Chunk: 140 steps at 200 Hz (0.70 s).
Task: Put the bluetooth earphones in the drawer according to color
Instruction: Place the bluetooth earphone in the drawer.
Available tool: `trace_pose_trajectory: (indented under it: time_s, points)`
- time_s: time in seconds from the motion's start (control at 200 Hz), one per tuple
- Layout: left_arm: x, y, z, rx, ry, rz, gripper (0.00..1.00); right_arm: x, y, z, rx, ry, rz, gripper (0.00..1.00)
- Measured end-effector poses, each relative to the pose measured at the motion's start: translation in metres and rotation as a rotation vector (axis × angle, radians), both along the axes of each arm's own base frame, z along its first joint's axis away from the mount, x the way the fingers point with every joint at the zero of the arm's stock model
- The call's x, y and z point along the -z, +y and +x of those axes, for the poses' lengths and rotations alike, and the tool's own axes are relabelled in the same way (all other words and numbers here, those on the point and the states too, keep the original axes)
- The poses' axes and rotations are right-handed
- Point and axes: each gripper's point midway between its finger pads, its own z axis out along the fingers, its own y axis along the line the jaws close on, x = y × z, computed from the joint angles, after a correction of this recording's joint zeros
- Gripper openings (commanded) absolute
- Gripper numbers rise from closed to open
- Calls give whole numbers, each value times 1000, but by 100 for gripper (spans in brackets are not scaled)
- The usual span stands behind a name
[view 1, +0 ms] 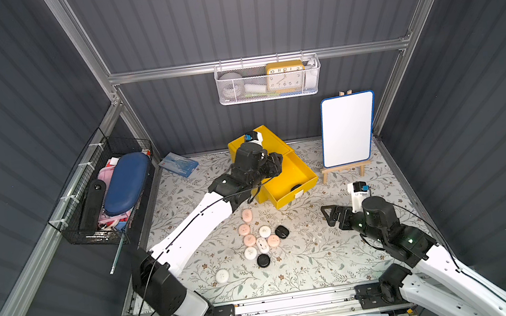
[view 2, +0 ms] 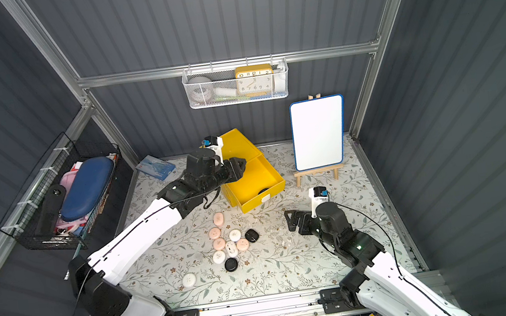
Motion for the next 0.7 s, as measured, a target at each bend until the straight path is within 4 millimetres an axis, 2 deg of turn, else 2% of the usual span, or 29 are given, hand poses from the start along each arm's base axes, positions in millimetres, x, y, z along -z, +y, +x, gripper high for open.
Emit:
trace_pose_trajectory:
  time_s: [0.05,0.11,0.18,0.265,0.5,0.59,0.7]
  points:
    - [12,-5,6,6,10,29,87,4,2,-1,-19,2,-4,99]
    - [22,-7,9,6,24,53,99,8,5,-4,-48,3,-9,99]
    - [27,-6,9,3,33,70,99,10,10,-8,-90,1,-8,99]
    - [18,-1,5,2,12,57,99,12,16,-12,-134,-8,1,97]
    - [-19,42,-42,-4,-70,-19,99,20,31,-19,-226,-7,34,91]
    - [-12,60,-58,-28,-56,-27,99,22,37,-21,-253,2,43,88]
    - [16,78,-71,-64,-8,-10,99,25,50,-26,-299,-3,41,86]
